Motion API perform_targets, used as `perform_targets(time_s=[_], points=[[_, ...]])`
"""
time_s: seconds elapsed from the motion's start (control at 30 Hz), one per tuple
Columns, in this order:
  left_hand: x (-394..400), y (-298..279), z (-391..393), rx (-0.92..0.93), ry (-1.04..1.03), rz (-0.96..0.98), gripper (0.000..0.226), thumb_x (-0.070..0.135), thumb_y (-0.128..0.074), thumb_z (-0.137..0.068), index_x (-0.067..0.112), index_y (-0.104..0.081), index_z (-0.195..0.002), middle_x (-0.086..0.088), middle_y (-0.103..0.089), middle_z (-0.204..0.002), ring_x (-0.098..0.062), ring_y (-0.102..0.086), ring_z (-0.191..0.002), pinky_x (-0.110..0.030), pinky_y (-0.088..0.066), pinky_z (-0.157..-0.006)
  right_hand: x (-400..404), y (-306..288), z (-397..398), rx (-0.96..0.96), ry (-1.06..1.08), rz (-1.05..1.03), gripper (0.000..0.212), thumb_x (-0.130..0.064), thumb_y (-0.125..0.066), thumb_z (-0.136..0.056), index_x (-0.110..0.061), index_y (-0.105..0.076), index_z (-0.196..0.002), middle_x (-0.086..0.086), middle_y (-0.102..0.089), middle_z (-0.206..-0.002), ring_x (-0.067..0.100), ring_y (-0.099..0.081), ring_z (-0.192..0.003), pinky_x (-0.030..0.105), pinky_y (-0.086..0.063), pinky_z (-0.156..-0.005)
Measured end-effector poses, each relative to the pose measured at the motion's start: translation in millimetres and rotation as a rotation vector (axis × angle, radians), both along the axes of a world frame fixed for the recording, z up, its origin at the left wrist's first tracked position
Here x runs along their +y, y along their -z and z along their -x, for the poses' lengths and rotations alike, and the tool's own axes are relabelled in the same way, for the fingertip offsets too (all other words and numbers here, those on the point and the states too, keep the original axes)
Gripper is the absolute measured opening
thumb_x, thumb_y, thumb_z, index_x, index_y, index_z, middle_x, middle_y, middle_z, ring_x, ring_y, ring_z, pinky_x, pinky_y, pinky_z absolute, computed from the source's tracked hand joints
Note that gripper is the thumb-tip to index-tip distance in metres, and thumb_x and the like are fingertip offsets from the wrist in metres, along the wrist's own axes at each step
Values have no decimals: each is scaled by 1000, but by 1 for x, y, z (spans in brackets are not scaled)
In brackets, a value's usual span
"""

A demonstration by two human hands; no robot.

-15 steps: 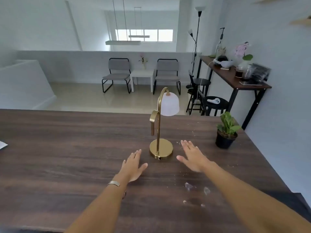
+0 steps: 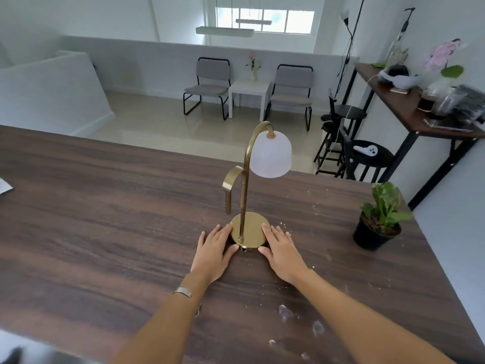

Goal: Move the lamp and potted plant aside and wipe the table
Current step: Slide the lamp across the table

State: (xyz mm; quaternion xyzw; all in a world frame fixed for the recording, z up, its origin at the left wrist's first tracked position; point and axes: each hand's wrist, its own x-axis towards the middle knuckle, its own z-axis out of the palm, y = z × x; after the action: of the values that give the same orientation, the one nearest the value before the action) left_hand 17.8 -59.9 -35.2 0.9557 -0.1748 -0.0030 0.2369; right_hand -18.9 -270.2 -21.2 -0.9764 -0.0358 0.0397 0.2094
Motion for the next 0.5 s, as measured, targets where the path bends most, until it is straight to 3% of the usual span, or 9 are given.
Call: perform_targets(time_s=[0.5], points=[[-20, 10, -102, -28, -13, 49, 55, 44, -38, -98, 25, -27, -148, 2, -37, -152, -18, -20, -146, -46, -10, -119, -10, 0, -102, 27, 65, -28, 63, -29, -39, -104, -15, -9, -157, 14, -18, -162, 29, -7, -151, 41, -2, -122]])
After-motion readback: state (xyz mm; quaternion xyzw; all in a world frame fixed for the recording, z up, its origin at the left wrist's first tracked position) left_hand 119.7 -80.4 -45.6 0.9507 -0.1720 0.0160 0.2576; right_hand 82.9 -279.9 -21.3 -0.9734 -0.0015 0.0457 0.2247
